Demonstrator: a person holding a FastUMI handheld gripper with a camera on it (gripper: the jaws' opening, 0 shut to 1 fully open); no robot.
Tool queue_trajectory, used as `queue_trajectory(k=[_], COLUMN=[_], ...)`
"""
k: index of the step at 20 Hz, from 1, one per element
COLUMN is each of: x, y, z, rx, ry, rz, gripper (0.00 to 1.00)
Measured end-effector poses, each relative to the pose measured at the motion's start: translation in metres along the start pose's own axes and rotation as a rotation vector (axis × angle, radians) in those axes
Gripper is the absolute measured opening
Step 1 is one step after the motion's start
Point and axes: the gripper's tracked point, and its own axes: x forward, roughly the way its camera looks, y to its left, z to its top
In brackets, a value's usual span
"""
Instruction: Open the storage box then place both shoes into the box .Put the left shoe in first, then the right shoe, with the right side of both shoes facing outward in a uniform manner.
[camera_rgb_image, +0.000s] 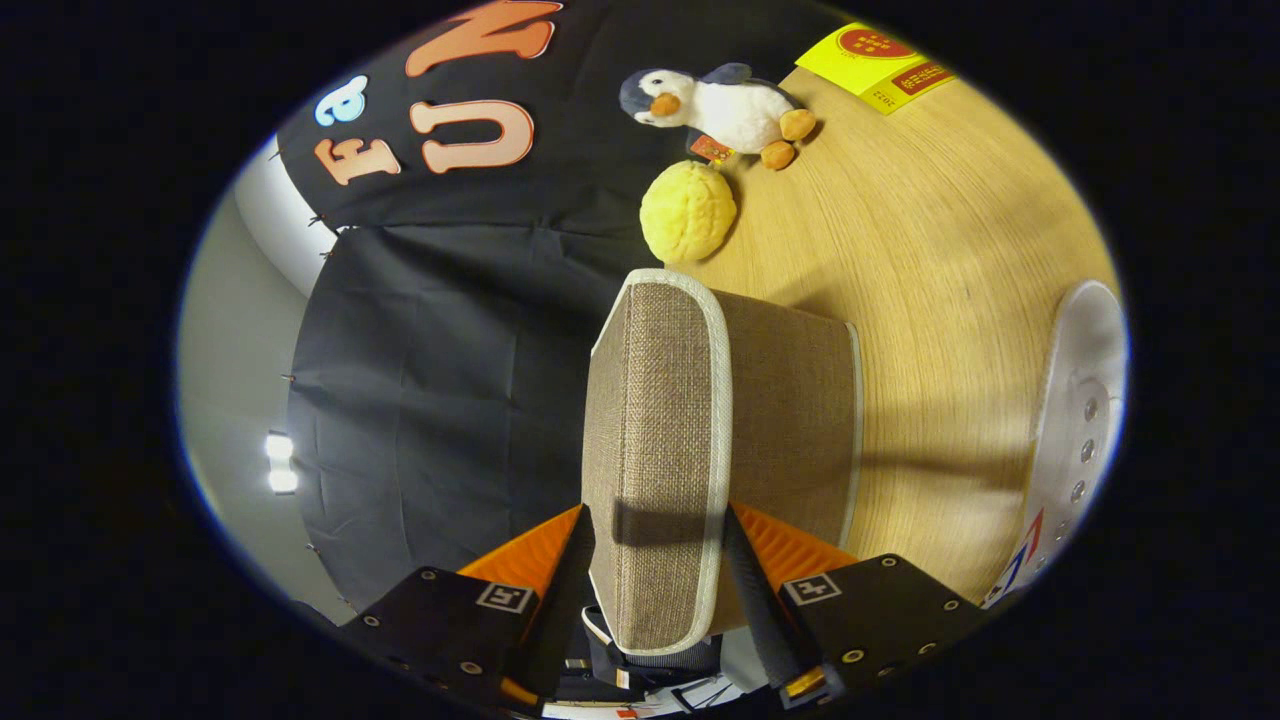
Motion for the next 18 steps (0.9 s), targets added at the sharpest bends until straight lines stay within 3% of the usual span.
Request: queue_trajectory(k=[3,7,13,18], x=[-0.016,-0.015,-0.006,-0.001], y=[0.014,0.033,0.067,0.111], z=[0.005,0.018,0.007,0.021], rx=[0.011,0.036,0.003,-0.067], ry=[-0.02,-0.055,-0.014,-0.062], rz=[0.053,0.112,0.143,0.102], gripper=[0.68,0.44,0.26,0.05])
